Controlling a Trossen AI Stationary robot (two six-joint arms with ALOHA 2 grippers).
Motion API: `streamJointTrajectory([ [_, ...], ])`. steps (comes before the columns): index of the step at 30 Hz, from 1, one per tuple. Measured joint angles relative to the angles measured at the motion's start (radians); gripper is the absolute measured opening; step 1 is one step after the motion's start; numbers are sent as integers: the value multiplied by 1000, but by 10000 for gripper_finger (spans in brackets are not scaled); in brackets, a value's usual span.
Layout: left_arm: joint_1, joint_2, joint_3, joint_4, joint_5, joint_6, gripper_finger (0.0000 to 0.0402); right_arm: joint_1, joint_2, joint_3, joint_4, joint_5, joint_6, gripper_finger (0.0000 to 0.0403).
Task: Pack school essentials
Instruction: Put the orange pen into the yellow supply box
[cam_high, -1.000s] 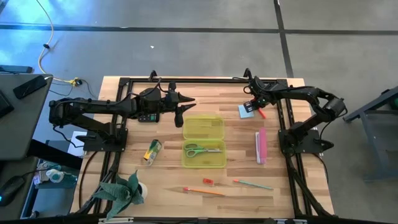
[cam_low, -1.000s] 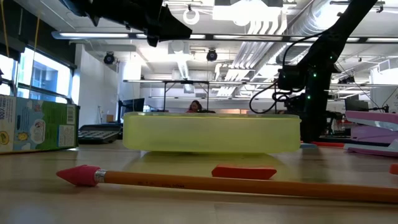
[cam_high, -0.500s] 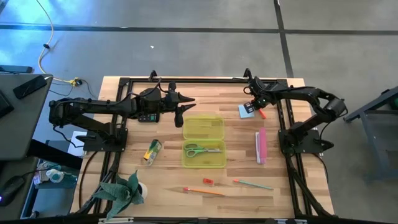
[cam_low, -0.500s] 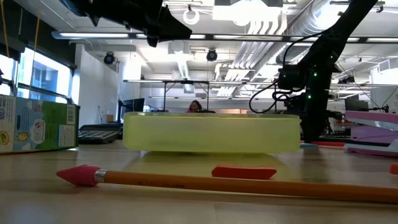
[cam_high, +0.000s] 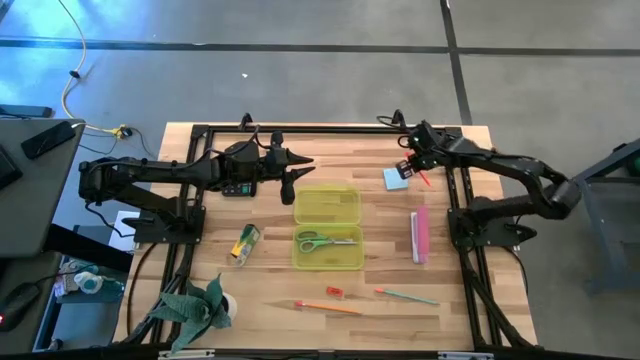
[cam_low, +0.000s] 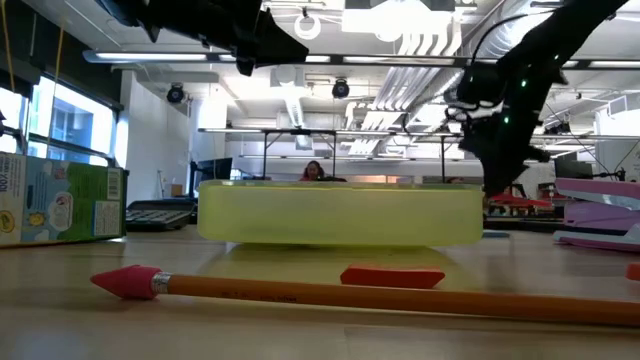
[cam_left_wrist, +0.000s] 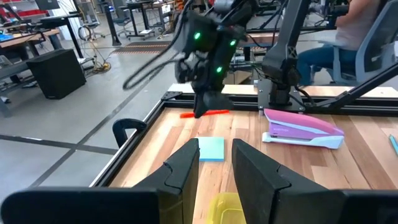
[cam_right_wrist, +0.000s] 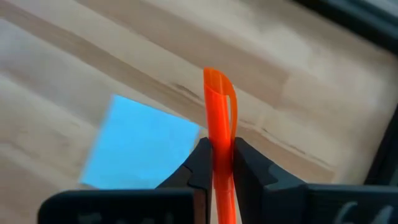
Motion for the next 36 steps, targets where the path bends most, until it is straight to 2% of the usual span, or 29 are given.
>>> streamJointTrajectory([
  [8, 0, 0, 0, 0, 0, -6, 85, 171, -192, 1, 116, 0, 30, 26],
  [14, 0, 0, 0, -30, 0, -23, 85, 374, -220, 2, 315, 0, 42, 25],
  [21, 0, 0, 0, -93, 0, -24, 85, 586, -132, 2, 551, 3, 1, 25],
  [28, 0, 0, 0, -157, 0, -77, 85, 718, 26, 2, 704, -3, -18, 25],
  [33, -1, 0, 0, -188, 0, -116, 85, 775, 156, 2, 858, -61, -12, 25],
  [36, 0, 0, 0, -195, 0, -138, 85, 787, 216, 2, 956, -157, 11, 25],
])
